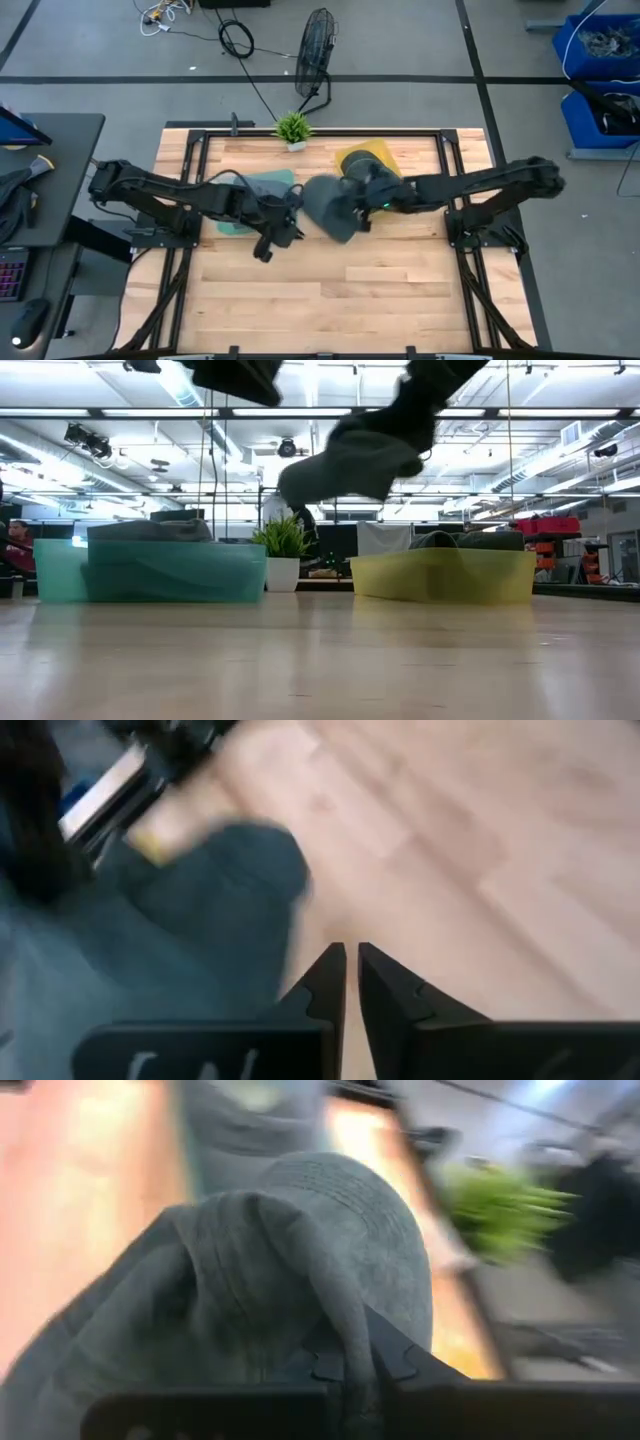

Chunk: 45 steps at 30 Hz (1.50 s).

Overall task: Pick & Place hat
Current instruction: Put the black cap into the yellow bin

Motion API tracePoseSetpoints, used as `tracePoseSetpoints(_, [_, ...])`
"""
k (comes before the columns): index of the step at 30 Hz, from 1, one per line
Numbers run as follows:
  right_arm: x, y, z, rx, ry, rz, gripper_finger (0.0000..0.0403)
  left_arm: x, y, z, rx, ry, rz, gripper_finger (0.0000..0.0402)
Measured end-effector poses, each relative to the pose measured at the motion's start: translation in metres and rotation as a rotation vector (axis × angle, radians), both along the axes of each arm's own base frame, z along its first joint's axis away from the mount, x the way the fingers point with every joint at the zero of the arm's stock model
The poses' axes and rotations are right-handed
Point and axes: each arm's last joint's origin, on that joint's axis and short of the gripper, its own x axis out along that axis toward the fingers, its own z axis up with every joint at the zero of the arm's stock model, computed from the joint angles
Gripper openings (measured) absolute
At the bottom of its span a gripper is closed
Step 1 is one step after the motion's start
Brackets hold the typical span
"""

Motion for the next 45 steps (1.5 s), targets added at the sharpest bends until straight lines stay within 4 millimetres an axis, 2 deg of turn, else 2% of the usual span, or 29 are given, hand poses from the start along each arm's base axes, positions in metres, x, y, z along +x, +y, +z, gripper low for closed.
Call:
tracePoseSetpoints(3, [-0.026,-0.01,0.018,-0.083,-0.003,-0.145,0.0008,-0.008,0.007,0.009,0.052,-0.031,0.074,0.002])
tracePoseSetpoints(6, [-0.043,-0.024,0.021,-0.086,0.019,-0.298,0.0007,-0.014,0.014,0.017,0.083,-0.053,0.133,0.0009])
tracePoseSetpoints(7, [-0.047,-0.028,0.016,-0.076,0.036,-0.332,0.0007,-0.017,0.015,0.018,0.088,-0.049,0.141,0.0007])
tracePoseSetpoints(10, [-0.052,-0.04,-0.006,-0.067,0.056,-0.386,0.0007,-0.023,0.022,0.024,0.094,-0.062,0.165,0.0004])
tracePoseSetpoints(17, [-0.073,-0.067,-0.084,-0.011,0.149,-0.496,0.0007,-0.025,0.035,0.026,0.096,-0.054,0.216,0.001])
tracePoseSetpoints(20, [-0.085,-0.073,-0.102,-0.013,0.172,-0.586,0.0007,-0.026,0.042,0.025,0.099,-0.041,0.241,0.0009])
tracePoseSetpoints(24, [-0.088,-0.076,-0.096,-0.065,0.187,-0.601,0.0007,-0.026,0.053,0.024,0.101,-0.031,0.28,0.0005])
tracePoseSetpoints(31, [-0.081,-0.077,-0.044,-0.131,0.158,-0.543,0.0007,-0.026,0.068,0.023,0.094,-0.021,0.343,0.0008])
tracePoseSetpoints(34, [-0.085,-0.076,-0.031,-0.076,0.184,-0.554,0.0007,-0.027,0.071,0.022,0.095,-0.013,0.354,0.0008])
tracePoseSetpoints(38, [-0.088,-0.074,-0.037,0.016,0.185,-0.584,0.0007,-0.028,0.072,0.022,0.096,-0.003,0.358,0.0006])
tracePoseSetpoints(45, [-0.092,-0.073,-0.08,0.058,0.265,-0.559,0.0009,-0.028,0.072,0.021,0.096,0.0,0.357,0.0008])
